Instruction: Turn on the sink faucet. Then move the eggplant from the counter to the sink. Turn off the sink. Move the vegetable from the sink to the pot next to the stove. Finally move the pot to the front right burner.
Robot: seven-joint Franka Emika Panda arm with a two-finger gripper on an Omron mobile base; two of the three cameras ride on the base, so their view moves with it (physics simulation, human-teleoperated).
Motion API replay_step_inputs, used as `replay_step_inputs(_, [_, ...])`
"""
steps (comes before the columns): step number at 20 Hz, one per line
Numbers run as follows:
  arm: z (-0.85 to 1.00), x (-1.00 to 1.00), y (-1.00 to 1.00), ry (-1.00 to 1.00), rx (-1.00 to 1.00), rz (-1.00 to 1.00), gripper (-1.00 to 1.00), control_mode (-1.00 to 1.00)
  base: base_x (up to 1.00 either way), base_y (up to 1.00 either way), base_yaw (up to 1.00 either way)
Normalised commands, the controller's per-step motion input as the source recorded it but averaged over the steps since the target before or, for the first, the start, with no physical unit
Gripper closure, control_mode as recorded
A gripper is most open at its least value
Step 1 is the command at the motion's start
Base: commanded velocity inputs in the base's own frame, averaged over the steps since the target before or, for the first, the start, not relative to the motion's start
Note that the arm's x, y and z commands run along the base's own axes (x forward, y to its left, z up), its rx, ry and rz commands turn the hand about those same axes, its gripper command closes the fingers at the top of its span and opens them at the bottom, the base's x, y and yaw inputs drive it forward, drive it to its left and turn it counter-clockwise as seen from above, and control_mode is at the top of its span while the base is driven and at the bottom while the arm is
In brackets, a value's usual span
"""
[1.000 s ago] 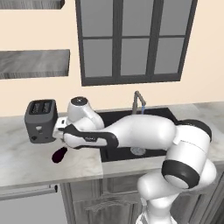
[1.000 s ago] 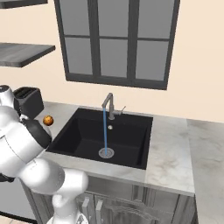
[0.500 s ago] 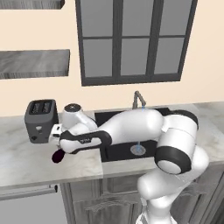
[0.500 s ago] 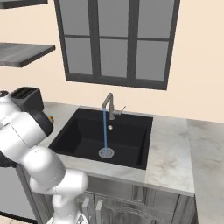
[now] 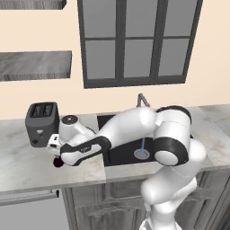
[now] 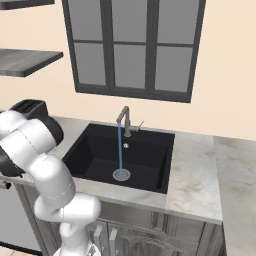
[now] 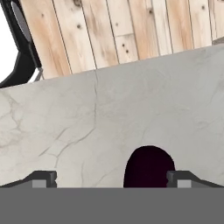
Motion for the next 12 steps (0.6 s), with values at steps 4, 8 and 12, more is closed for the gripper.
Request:
replay_step_inputs(4, [-0.25, 0.15, 0.15, 0.0, 0.0, -0.04, -1.0, -1.0, 0.0, 0.0, 0.0])
replay_step_inputs(8, [-0.12, 0.26, 0.03, 0.01, 0.0, -0.01, -1.0, -1.0, 0.0, 0.0, 0.0])
replay_step_inputs(12, [-0.13, 0.31, 0.11, 0.03, 0.0, -0.01, -1.0, -1.0, 0.0, 0.0, 0.0])
